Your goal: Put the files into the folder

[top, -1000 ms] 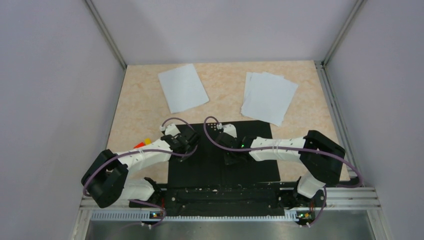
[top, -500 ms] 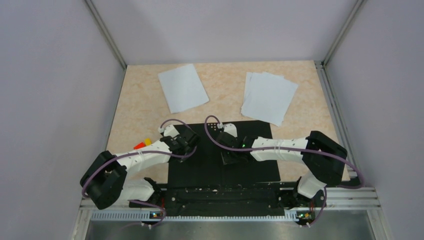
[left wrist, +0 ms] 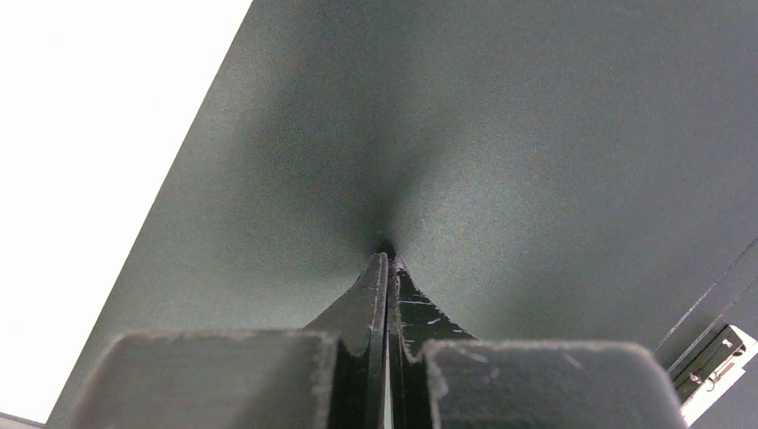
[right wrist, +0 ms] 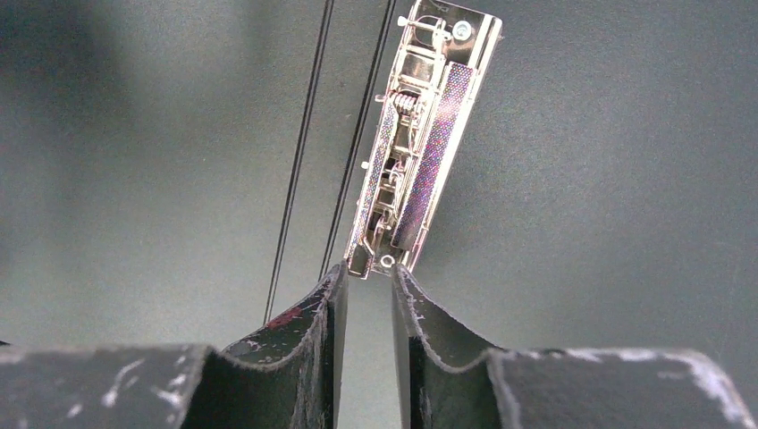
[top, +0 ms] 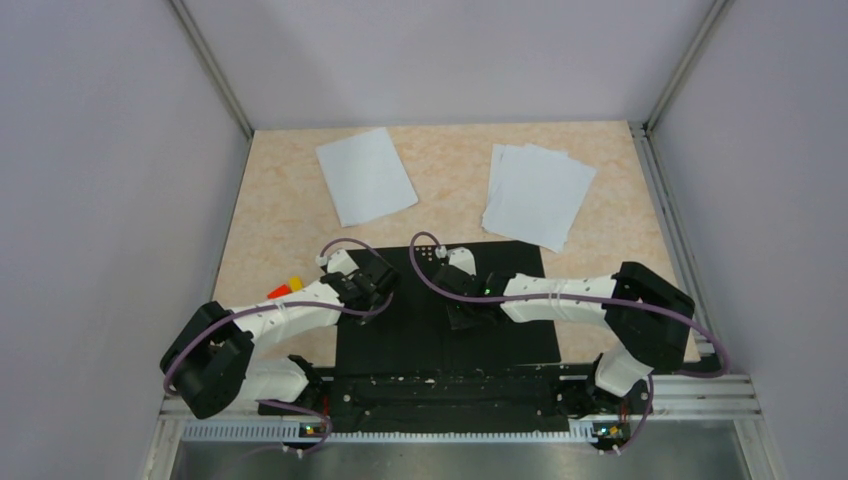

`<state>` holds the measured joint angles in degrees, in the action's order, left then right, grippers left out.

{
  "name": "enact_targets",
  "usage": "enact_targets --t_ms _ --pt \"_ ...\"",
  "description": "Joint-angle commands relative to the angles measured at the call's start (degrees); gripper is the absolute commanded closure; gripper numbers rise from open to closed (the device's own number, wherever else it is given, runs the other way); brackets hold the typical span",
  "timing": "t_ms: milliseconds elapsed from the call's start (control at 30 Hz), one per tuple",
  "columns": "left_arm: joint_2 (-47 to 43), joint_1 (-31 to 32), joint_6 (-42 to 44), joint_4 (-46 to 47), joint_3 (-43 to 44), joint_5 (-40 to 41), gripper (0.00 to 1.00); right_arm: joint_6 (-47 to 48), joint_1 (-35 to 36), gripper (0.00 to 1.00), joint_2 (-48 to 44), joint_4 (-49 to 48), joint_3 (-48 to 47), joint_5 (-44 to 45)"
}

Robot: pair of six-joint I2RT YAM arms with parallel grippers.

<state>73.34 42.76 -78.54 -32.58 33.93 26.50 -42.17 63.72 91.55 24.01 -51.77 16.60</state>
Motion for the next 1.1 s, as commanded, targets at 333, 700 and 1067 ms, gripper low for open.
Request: enact_targets --t_ms 333,700,1067 --pt "3.83 0.08 -1.15 -3.86 -2.42 -1.3 1.0 -0.67 0.56 0.94 2.37 0.74 -1.2 2.77" --pt "5.55 0.04 -1.09 -4.57 -1.29 -0.66 1.0 -1.36 0.57 0.91 2.64 0.29 0.04 3.39" --pt "5.73 0.11 -0.83 -4.45 -1.26 -0.66 1.0 0.35 0.6 0.84 0.45 0.59 -4.67 4.29"
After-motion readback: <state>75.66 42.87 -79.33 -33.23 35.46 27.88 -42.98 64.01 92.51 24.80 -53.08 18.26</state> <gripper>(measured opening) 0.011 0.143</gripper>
